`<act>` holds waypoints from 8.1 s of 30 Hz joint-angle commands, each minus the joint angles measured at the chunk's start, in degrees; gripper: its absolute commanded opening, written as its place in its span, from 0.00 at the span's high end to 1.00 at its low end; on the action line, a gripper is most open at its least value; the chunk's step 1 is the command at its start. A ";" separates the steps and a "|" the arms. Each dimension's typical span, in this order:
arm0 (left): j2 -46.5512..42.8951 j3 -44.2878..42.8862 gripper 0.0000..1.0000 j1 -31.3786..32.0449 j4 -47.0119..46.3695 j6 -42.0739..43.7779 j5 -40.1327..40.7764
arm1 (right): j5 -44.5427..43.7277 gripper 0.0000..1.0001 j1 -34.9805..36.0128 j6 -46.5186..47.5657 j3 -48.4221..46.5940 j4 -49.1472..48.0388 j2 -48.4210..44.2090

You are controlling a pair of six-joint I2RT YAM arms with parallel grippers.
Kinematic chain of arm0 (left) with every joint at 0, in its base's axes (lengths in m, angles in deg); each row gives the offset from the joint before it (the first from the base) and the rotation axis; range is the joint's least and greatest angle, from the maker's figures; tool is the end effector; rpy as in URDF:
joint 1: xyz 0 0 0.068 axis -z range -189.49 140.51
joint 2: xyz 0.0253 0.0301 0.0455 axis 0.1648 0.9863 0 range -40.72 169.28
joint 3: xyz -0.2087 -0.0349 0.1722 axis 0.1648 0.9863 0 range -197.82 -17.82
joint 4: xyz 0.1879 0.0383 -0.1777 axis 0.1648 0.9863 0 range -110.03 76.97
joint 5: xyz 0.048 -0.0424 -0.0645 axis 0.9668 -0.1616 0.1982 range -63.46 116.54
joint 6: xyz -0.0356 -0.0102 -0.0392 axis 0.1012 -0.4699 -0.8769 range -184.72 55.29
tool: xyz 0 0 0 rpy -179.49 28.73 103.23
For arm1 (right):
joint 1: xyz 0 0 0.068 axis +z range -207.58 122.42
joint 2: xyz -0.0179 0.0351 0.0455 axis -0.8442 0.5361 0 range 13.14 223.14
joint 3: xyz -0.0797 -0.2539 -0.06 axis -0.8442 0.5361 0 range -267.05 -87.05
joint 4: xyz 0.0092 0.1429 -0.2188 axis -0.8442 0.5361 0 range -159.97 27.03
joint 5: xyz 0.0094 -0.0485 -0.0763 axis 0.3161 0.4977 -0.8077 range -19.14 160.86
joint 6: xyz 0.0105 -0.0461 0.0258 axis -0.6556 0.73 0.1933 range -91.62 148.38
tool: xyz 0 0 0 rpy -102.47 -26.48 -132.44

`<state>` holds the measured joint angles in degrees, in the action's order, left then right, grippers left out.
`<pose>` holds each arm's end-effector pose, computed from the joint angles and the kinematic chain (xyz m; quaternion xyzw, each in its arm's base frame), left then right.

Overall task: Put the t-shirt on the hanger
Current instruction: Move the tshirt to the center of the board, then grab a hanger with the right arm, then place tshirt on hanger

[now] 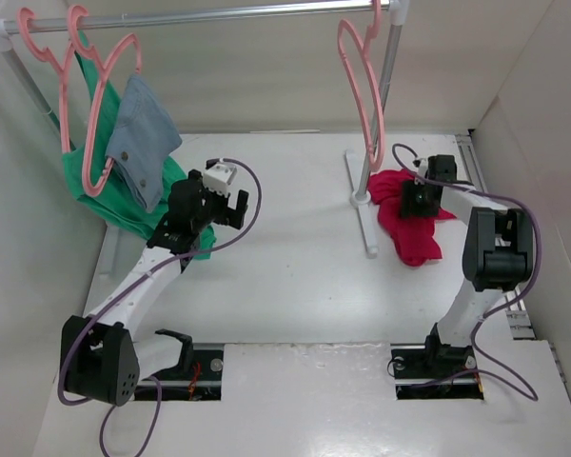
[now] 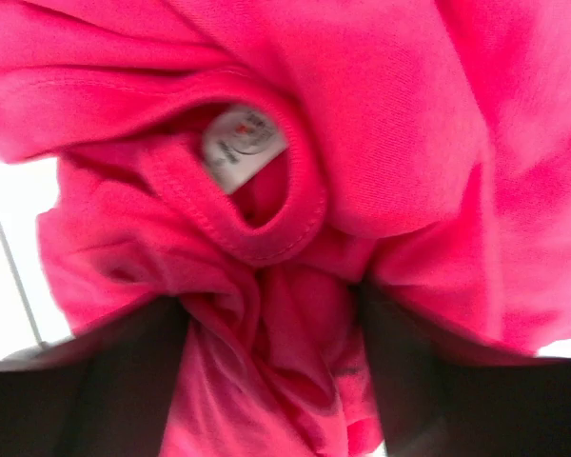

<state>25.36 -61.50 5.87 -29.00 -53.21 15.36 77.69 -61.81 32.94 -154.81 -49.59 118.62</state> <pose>0.2567 -0.0778 0.2915 0.2401 0.7458 -0.0971 0.6137 0.3781 -0.0237 0.1727 -0.0191 0.9597 0.0360 0.2780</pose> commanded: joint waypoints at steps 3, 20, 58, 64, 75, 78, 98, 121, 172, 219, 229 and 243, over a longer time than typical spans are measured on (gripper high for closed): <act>-3.32 2.01 0.00 -0.06 -4.30 0.18 0.37 | 0.90 1.00 3.35 -3.15 -0.35 3.17 -0.17; -4.91 5.53 0.00 -0.06 -9.21 -0.35 1.42 | 33.24 1.00 26.00 12.41 6.17 9.67 -42.89; -3.68 10.37 0.24 2.84 -4.39 4.22 -7.01 | 8.29 0.02 55.11 21.19 -11.58 32.33 -22.34; -2.63 10.37 0.23 2.84 -6.50 5.98 -5.87 | 10.66 0.03 61.09 24.62 -31.08 45.26 -16.53; -2.63 11.60 0.21 2.84 -9.48 7.13 -5.17 | 2.07 0.02 61.72 24.62 -60.70 41.77 -15.73; -2.63 12.12 0.21 2.84 -9.48 7.13 -5.17 | 2.05 0.02 56.19 21.47 -68.18 33.34 -16.79; -5.35 13.71 0.21 2.84 -10.63 6.07 -4.55 | 15.64 0.08 9.68 14.34 -61.63 25.34 -16.70; -5.35 14.77 0.21 2.84 -11.15 7.13 -3.94 | 21.73 1.00 11.17 16.54 -53.96 21.10 -20.57; 24.79 -6.68 0.92 22.17 4.49 3.70 6.44 | 16.37 1.00 16.89 13.64 -9.75 18.90 -50.98; 27.43 -28.92 1.00 12.33 25.24 2.99 -11.24 | 34.73 1.00 17.50 9.68 -20.13 57.41 -52.46; 26.38 -27.87 1.00 12.33 23.65 1.41 -10.70 | 29.06 1.00 21.81 3.80 -6.85 42.20 -55.02; 25.85 -28.48 1.00 12.33 23.65 2.55 -9.64 | 7.51 1.00 33.93 -2.18 -5.71 30.60 -50.55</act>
<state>53.29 -89.80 18.09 -4.56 -50.69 7.05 90.68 -30.10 33.00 -160.21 -12.08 67.49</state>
